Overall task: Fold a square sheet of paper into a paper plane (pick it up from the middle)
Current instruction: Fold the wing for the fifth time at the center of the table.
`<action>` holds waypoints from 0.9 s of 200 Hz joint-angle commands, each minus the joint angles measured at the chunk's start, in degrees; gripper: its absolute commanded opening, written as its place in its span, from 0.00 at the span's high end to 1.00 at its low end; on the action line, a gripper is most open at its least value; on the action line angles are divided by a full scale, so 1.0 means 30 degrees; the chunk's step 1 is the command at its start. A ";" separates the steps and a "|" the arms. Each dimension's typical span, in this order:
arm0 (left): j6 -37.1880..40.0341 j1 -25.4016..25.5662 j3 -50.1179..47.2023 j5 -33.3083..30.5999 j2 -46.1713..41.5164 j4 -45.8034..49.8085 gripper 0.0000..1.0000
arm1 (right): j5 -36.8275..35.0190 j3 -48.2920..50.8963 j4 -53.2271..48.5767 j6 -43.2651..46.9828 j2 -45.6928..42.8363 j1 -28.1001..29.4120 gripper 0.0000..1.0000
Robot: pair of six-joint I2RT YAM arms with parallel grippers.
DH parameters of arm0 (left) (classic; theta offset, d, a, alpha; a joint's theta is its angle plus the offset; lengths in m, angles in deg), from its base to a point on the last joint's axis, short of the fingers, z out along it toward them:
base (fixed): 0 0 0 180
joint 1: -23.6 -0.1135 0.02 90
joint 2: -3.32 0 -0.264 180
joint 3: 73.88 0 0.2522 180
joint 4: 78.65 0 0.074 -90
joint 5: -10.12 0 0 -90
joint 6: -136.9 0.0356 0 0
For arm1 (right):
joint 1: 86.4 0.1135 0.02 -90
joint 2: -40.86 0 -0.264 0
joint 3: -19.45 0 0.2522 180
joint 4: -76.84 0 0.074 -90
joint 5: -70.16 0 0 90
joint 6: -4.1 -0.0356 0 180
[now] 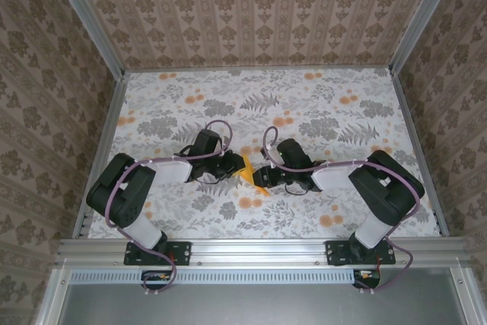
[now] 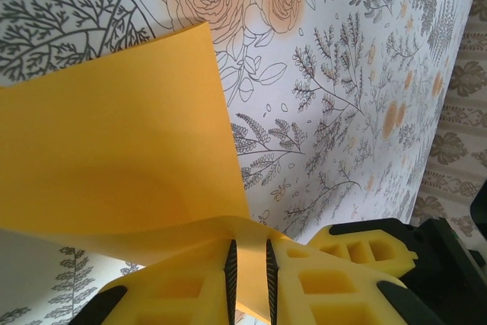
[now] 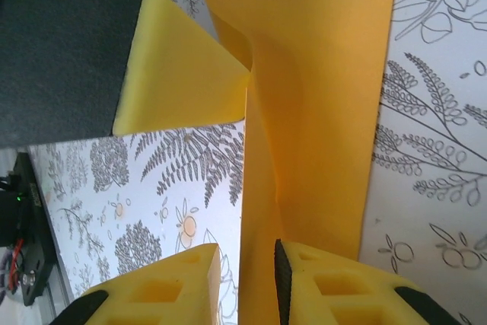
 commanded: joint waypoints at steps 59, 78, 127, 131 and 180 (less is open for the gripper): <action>0.0259 -0.0045 -0.0072 0.0089 0.0222 0.0059 0.79 | -0.0615 -0.0345 -0.3295 0.2602 -0.1142 0.0391 0.72; 0.0252 -0.0029 -0.0070 0.0076 0.0214 0.0085 0.79 | -0.0415 -0.0525 -0.3256 0.2795 -0.0779 0.0515 0.72; 0.0221 -0.0044 -0.0093 0.0089 0.0036 0.0179 0.79 | -0.0415 -0.0939 -0.3042 0.3127 0.0337 0.0576 0.75; 0.0250 -0.0044 -0.0099 0.0111 -0.0019 0.0209 0.79 | -0.0393 -0.0937 -0.3026 0.3132 0.0377 0.0581 0.76; 0.0336 -0.0045 -0.0636 0.0138 -0.1299 0.0177 0.78 | 0.0342 -0.0712 -0.2236 0.2694 0.0935 0.0580 0.87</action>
